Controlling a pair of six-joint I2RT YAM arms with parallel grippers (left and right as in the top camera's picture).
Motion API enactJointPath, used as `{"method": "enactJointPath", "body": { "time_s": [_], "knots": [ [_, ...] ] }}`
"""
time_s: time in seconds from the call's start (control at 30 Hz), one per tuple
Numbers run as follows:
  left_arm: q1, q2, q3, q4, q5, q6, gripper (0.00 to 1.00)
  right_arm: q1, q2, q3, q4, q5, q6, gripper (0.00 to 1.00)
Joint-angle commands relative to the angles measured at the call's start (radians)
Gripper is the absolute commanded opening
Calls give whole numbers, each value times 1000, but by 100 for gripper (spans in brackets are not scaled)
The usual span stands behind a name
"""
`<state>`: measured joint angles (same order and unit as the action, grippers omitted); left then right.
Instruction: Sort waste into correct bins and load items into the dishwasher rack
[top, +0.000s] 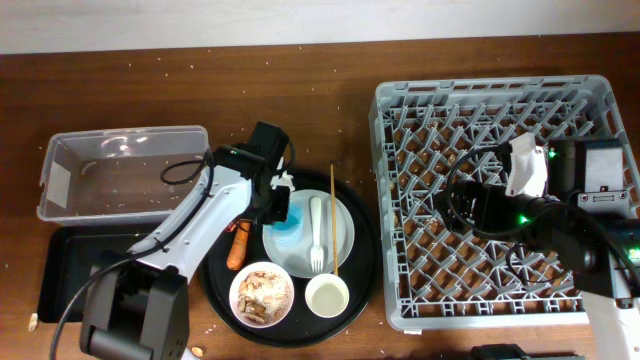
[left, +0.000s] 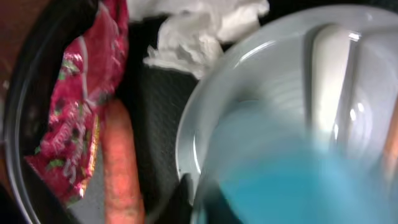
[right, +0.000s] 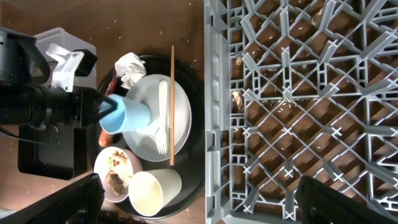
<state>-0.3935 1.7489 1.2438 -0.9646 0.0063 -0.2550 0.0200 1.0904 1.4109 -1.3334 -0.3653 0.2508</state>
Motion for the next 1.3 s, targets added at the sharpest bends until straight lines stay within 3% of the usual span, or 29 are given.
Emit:
{"method": "enactJointPath", "body": {
  "time_s": [0.0, 0.07, 0.1, 0.13, 0.17, 0.2, 0.23, 0.3, 0.33, 0.43, 0.5, 0.53, 0.6, 0.73, 0.77, 0.8, 0.83, 0.87, 1.0, 1.07, 1.1, 1.27],
  "knots": [
    [-1, -5, 82, -92, 42, -3, 0, -5, -1, 13, -12, -9, -8, 99],
    [0, -47, 202, -215, 44, -3, 0, -5, 1, 13, -18, -9, -8, 98],
    [8, -109, 270, -263, 142, 12, 0, -5, 1, 13, -18, -11, -8, 99],
    [29, -155, 283, -239, 305, 105, 0, -5, 0, 13, -15, -73, -12, 99],
    [66, -208, 283, -192, 567, 229, 0, -5, -2, 13, 5, -223, -62, 100],
    [112, -251, 283, -159, 899, 370, 0, -5, -2, 13, 40, -369, -118, 94],
    [137, -269, 283, -155, 1122, 444, 0, -5, -2, 13, 106, -579, -182, 94],
    [139, -268, 283, -138, 1289, 446, 0, 23, 0, 13, 221, -810, -221, 94],
    [139, -268, 283, -115, 1403, 446, 0, 62, 0, 13, 270, -811, -217, 94],
    [139, -268, 283, -97, 1546, 444, 0, 121, 17, 13, 325, -766, -209, 93],
    [139, -268, 283, -81, 1557, 444, 0, 198, 24, 13, 383, -838, -210, 88],
    [138, -268, 283, -56, 1556, 444, 0, 272, 29, 13, 428, -818, -210, 76],
    [138, -268, 283, -57, 1521, 444, 0, 331, 35, 13, 443, -772, -209, 67],
    [138, -268, 283, -57, 1504, 444, 0, 338, 26, 15, 463, -721, -210, 53],
    [138, -268, 283, -57, 1504, 444, 11, 338, 12, 15, 472, -682, -209, 52],
    [138, -268, 283, -57, 1504, 444, 54, 338, 2, 15, 475, -663, -209, 52],
    [138, -268, 283, -57, 1504, 444, 73, 323, -17, 15, 475, -634, -208, 48],
    [139, -268, 283, -57, 1488, 444, 99, 261, -51, 15, 470, -597, -156, 47],
    [139, -268, 283, -57, 1486, 444, 99, -172, -142, 16, 209, -407, -111, 49],
    [139, -268, 283, -57, 1485, 444, 99, -420, -102, 14, -11, 26, -111, 49],
    [139, -268, 283, -57, 1481, 444, 99, -506, -60, 14, -70, 143, -90, 49],
    [139, -268, 283, -72, 1451, 444, 99, -579, 280, 14, -125, 469, 64, 49]
  ]
}}
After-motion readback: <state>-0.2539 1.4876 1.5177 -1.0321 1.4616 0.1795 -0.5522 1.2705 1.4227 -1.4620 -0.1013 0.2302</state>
